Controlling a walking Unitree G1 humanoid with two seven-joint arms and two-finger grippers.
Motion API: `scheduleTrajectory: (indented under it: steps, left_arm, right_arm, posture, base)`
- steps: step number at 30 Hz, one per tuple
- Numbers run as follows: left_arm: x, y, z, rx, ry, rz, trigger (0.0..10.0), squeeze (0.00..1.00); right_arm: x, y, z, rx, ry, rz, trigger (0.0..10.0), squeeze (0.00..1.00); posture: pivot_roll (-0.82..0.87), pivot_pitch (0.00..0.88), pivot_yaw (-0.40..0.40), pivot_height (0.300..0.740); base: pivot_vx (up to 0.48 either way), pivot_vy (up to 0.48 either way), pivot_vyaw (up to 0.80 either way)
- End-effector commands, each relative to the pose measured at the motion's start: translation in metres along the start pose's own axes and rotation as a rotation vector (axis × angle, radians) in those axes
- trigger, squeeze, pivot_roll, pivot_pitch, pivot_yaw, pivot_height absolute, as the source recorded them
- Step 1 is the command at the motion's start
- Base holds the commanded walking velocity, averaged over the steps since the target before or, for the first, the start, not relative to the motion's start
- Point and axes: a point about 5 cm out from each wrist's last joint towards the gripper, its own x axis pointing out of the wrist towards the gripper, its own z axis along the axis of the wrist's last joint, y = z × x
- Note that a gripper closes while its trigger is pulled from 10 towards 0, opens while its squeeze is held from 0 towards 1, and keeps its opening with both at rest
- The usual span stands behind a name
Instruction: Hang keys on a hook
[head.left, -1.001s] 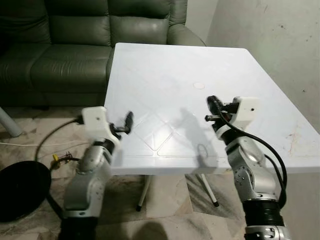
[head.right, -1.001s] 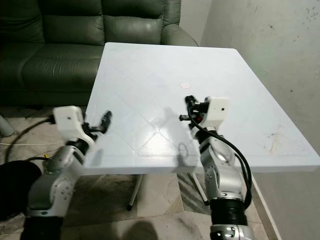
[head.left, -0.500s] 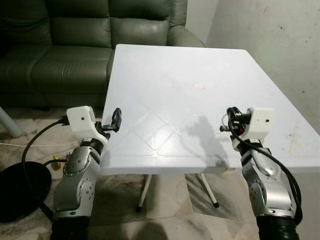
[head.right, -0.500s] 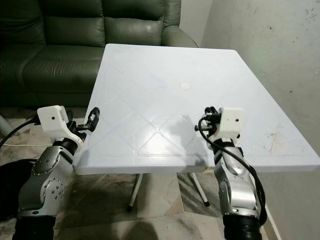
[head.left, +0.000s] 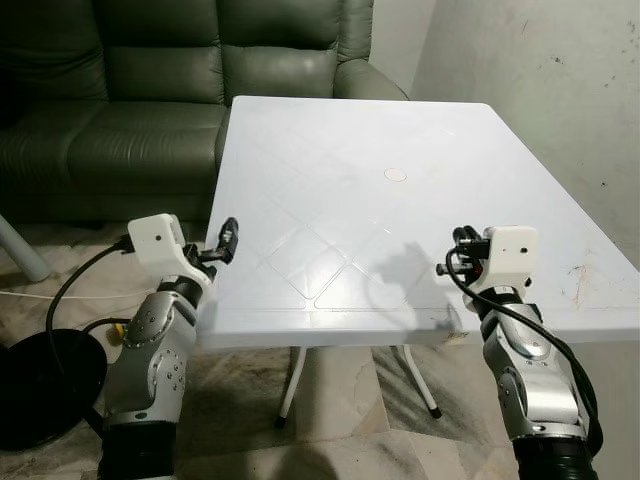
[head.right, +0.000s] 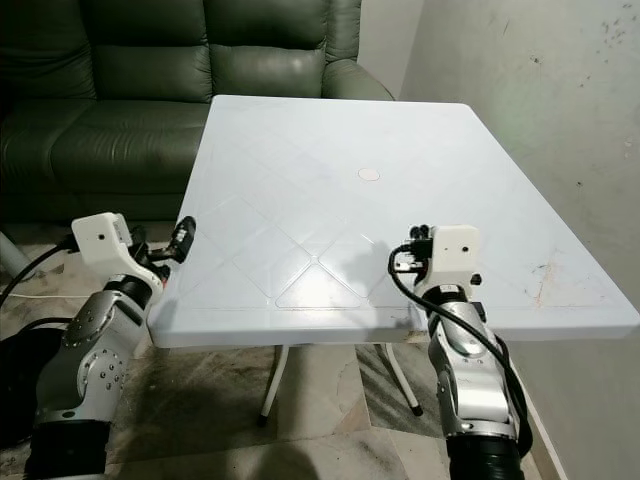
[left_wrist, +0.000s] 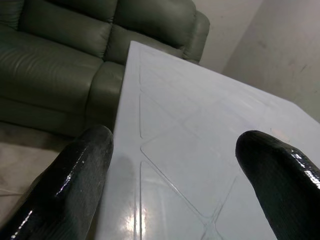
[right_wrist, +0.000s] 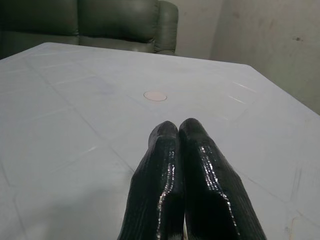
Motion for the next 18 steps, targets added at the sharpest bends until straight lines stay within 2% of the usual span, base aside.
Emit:
scheduleTrajectory:
  steps: [1,11,18]
  left_arm:
    - [0.0036,0.0008,0.0037,-0.006,-0.012,-0.011,10.0,0.00]
    - [0.0070,-0.0022,0.0018,-0.034,-0.013,-0.009,10.0,0.00]
    - [0.0085,0.0005,-0.0050,-0.043,0.041,0.047,10.0,0.00]
  right_arm:
    - [0.0000,0.0062,0.0018,-0.004,-0.010,0.021,10.0,0.00]
    - [0.0008,0.0086,0.0025,0.003,-0.002,0.037,10.0,0.00]
    - [0.0012,0.0104,0.0025,0.001,0.004,0.045,10.0,0.00]
  posture:
    - [-0.03,0.000,-0.049,0.740]
    - [-0.04,0.000,-0.054,0.740]
    - [-0.04,0.000,-0.059,0.740]
  base:
    - [0.000,0.472,-0.48]
    - [0.000,0.459,-0.66]
    - [0.000,0.000,-0.71]
